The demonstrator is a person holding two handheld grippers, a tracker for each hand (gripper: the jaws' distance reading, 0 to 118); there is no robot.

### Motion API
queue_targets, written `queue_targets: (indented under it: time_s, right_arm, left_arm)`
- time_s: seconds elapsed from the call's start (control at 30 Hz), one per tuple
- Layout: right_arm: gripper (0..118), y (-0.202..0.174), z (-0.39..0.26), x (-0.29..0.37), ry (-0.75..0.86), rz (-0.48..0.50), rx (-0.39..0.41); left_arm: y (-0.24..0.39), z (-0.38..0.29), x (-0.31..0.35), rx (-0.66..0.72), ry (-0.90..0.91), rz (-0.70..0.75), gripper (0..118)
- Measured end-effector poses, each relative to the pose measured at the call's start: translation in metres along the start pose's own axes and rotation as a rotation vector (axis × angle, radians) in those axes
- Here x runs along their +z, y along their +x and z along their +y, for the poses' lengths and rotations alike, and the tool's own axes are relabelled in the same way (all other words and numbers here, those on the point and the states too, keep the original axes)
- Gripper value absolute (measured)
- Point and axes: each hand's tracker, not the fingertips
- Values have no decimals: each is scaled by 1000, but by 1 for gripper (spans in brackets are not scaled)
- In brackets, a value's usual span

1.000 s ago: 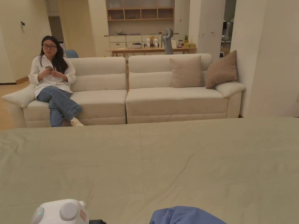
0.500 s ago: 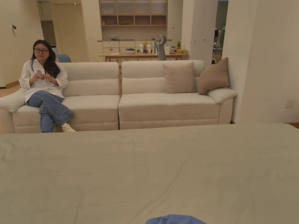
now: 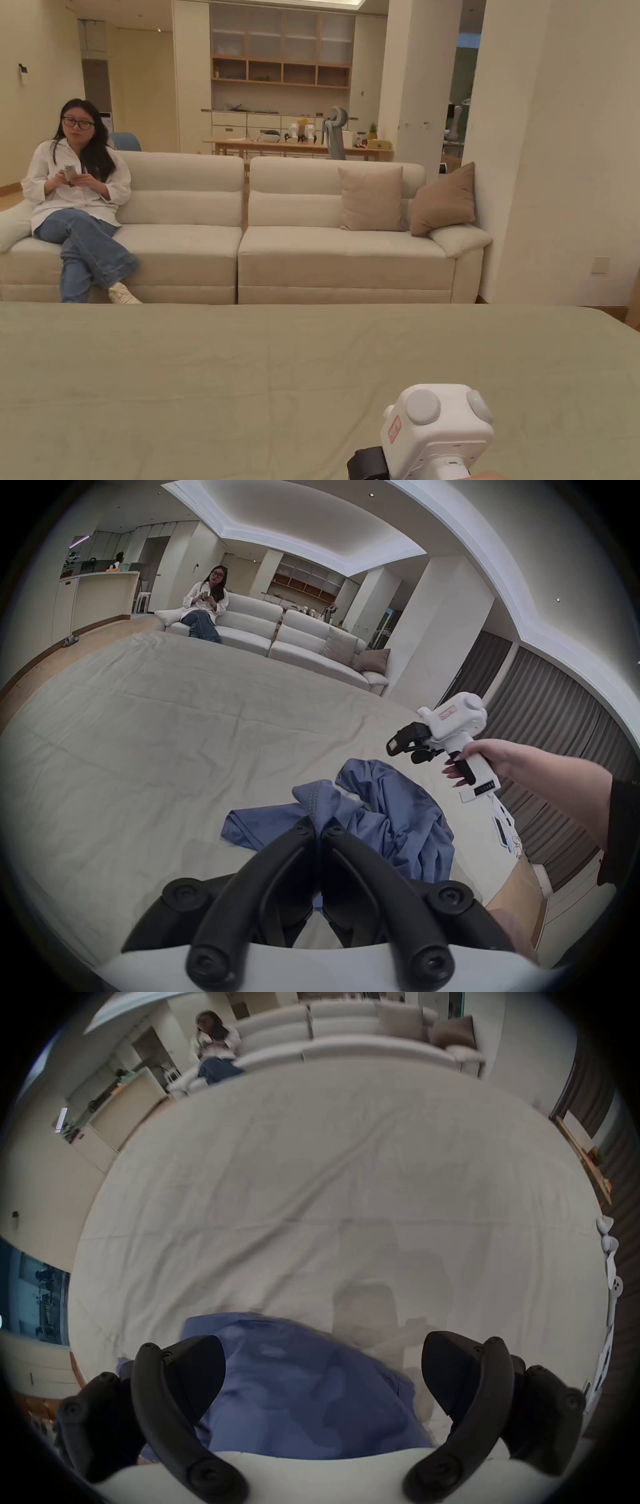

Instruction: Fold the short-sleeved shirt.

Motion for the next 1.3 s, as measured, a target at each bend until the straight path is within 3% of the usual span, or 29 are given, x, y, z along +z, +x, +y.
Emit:
queue_targets:
  time_s: [0.2, 0.23, 0.27, 0.33, 0.37, 0.4, 0.5, 0.6, 0.67, 0.83, 1.03, 1.3]
  right_arm:
    - [112, -1, -24, -43, -136, -50, 29]
    - [109, -8, -27, -33, -78, -98, 114]
    - [108, -12, -30, -25, -44, -88, 139]
    - [79, -16, -37, -11, -19, -62, 176]
    - [51, -16, -41, -5, -18, -33, 193]
    - [1, -15, -45, -1, -35, 21, 200]
    - [2, -7, -69, 27, 17, 149, 186]
    - [2, 3, -104, 89, 258, 188, 187]
    - [2, 20, -126, 139, 399, 250, 128]
    - [2, 55, -158, 247, 549, 331, 8]
    - [2, 77, -166, 346, 717, 279, 4]
    - [2, 90, -140, 419, 845, 188, -21]
  left_arm:
    - [-6, -3, -11, -37, -31, 41, 1]
    - [-8, -3, -13, -23, -35, 40, 1]
    - [-9, -2, -14, -13, -41, 39, 1]
    - [-8, -2, -13, 0, -37, 54, 1]
    - [-9, -2, -13, 13, -29, 60, 1]
    - [-12, -2, -14, 21, -28, 58, 1]
    - [-9, 3, -8, 42, -23, 53, 1]
    - [-4, 17, 4, 43, 12, 71, 1]
    - [-3, 34, 18, 48, 48, 54, 1]
    - [15, 91, 50, -71, 124, 49, 1]
    - [39, 166, 87, -131, 205, 74, 1]
    - [57, 259, 107, -128, 280, 122, 1]
